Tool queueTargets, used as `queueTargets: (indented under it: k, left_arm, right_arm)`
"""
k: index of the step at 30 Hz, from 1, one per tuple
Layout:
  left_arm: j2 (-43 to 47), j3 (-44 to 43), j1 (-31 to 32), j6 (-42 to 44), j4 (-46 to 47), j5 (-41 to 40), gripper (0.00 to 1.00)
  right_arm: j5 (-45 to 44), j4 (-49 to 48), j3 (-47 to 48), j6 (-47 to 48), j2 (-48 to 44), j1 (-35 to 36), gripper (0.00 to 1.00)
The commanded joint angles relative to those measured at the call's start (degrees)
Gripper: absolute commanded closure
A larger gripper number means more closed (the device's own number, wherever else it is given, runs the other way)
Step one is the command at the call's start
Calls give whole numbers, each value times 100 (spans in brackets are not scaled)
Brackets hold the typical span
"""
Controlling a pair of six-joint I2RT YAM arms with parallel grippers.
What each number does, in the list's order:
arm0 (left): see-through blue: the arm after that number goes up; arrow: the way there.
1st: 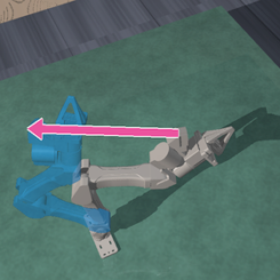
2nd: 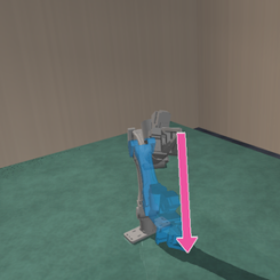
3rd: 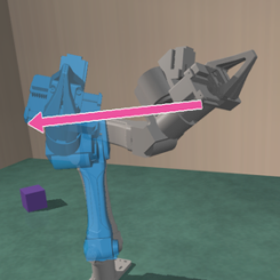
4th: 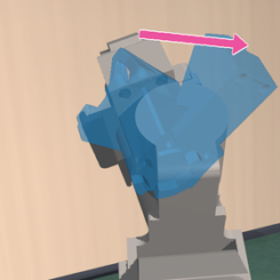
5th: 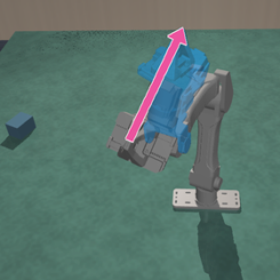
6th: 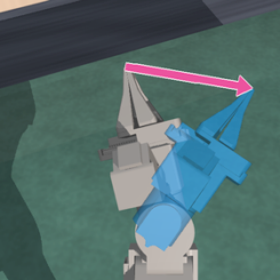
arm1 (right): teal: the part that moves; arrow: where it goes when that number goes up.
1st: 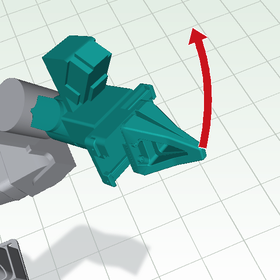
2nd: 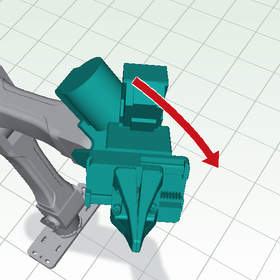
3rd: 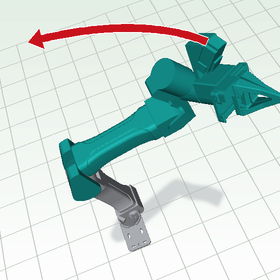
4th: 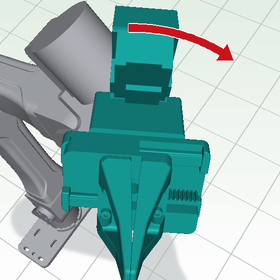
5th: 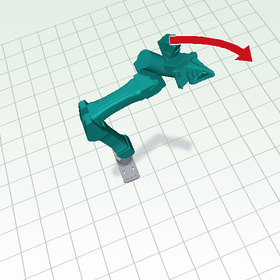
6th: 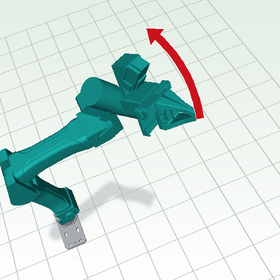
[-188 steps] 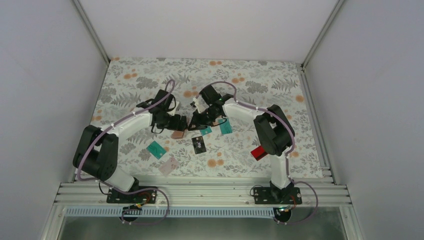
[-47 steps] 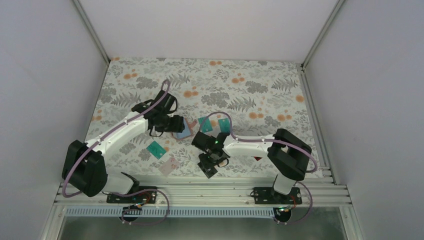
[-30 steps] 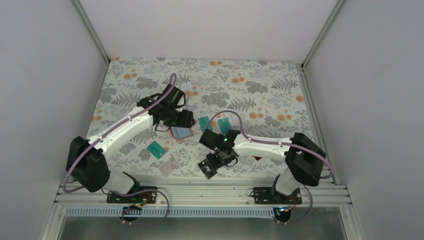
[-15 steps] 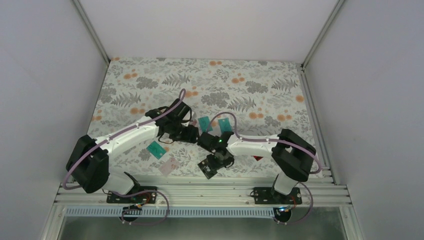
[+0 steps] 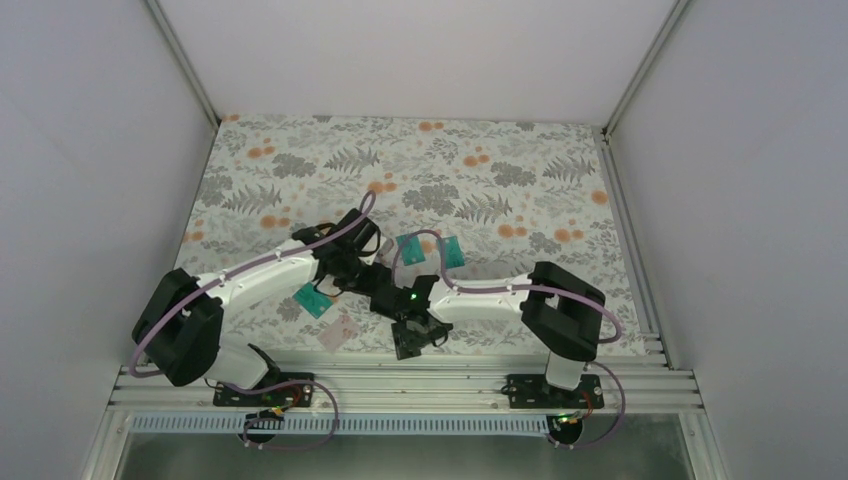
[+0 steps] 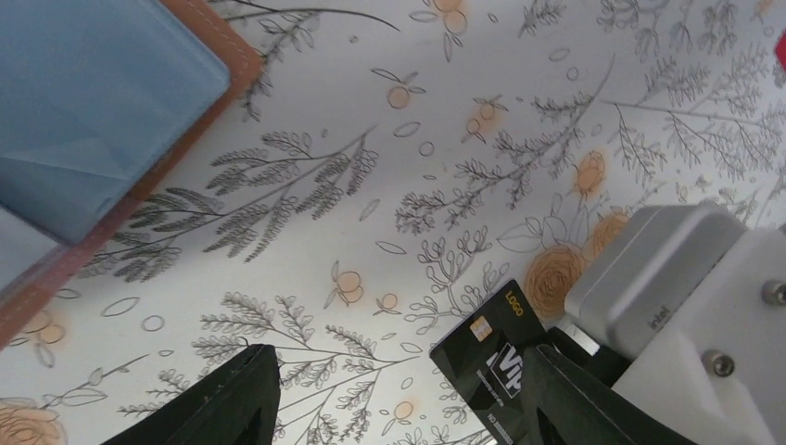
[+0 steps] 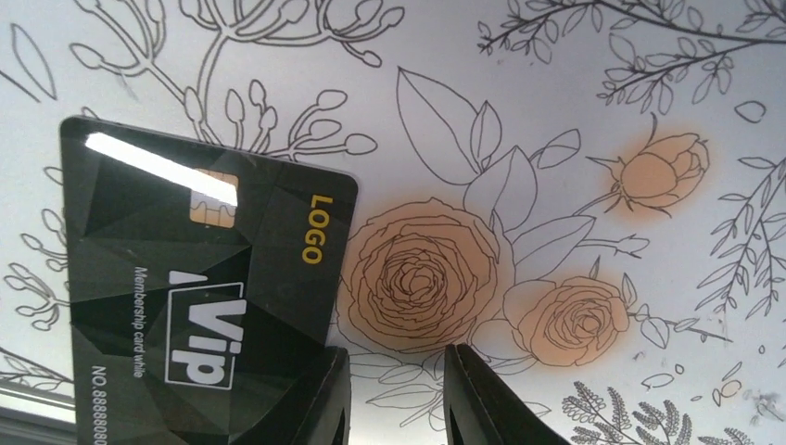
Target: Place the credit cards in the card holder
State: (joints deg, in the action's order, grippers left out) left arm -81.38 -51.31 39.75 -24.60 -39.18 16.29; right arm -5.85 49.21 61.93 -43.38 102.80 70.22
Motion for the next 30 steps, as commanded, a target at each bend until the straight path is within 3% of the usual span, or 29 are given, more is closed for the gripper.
queueTargets:
  k: [1, 6, 12, 19, 26, 30]
  left_arm:
    - [-195, 110, 24, 382, 239, 437, 35]
    - [-448, 261, 25, 646, 418, 804, 43]
    - [-643, 398, 34, 850, 582, 1255, 57]
    - [-806, 408, 42, 1216, 541, 1531, 61]
    - [-1141, 420, 46, 1430, 708, 1911, 61]
    - [-1331, 405, 51, 1508, 714, 2052, 61]
  right_arm:
    - [144, 272, -219, -575, 257, 133, 72]
    - [958, -64, -595, -1242, -681, 99, 70]
    - [2179, -1483, -1924, -2171, -2141, 3, 59]
    - [2963, -3693, -3563, -3575, -3407, -34, 48]
    - [2980, -4812, -4379, -4389, -3584, -75, 44]
    - [2803, -4975, -4511, -4457, -3500, -160, 43]
